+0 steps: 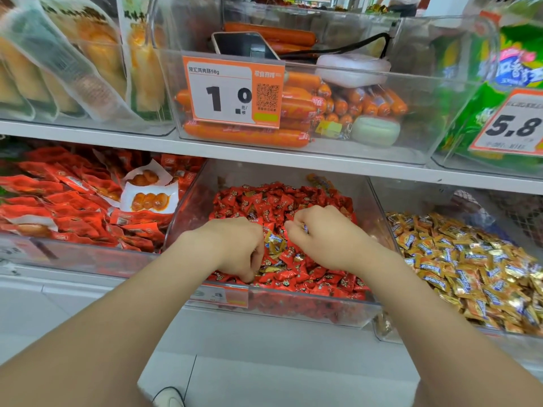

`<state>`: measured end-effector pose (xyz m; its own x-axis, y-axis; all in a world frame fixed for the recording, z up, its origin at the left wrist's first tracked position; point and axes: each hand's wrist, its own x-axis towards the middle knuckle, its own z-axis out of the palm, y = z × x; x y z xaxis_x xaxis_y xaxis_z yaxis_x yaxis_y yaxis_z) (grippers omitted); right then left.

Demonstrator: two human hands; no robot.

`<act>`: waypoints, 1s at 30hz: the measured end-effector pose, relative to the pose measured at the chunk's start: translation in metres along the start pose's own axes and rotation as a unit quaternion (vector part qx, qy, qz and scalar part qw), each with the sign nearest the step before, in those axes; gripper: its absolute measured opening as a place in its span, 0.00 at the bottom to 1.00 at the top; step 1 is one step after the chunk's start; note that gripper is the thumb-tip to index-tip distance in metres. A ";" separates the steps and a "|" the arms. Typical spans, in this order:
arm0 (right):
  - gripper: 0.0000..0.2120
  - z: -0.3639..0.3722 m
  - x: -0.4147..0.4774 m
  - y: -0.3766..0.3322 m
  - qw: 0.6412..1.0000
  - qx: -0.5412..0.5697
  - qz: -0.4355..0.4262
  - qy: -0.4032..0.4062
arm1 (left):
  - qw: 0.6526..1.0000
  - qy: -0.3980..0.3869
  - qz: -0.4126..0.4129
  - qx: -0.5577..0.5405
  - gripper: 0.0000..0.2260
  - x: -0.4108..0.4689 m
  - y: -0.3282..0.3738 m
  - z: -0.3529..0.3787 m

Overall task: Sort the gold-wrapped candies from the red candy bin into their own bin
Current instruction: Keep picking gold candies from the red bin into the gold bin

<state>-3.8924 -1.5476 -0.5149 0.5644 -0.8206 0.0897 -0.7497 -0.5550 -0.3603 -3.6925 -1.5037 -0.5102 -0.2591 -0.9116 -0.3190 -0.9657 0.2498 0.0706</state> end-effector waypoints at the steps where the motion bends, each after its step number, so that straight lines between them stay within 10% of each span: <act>1: 0.26 0.000 0.000 -0.004 1.000 0.013 -0.011 -0.005 | 1.000 0.004 -0.001 0.005 0.08 0.001 0.002 0.001; 10: 0.06 0.011 0.007 -0.008 0.995 -0.052 -0.013 -0.087 | 0.988 0.105 -0.034 -0.106 0.16 -0.005 -0.009 0.003; 15: 0.34 0.012 0.012 -0.017 0.978 -0.122 0.027 -0.168 | 0.975 0.154 -0.043 -0.152 0.30 -0.009 -0.020 0.004; 25: 0.15 0.010 0.014 -0.016 0.990 -0.033 0.033 -0.131 | 0.959 0.191 -0.031 -0.208 0.02 0.010 -0.019 0.011; 30: 0.17 -0.010 -0.004 -0.004 0.994 0.036 0.057 -0.081 | 0.989 0.121 0.030 -0.076 0.11 0.023 -0.012 0.014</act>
<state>-3.8956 -1.5433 -0.5046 0.5292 -0.8420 -0.1046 -0.7892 -0.4432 -0.4252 -3.6867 -1.5227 -0.5315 -0.2951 -0.9524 -0.0758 -0.9347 0.2714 0.2297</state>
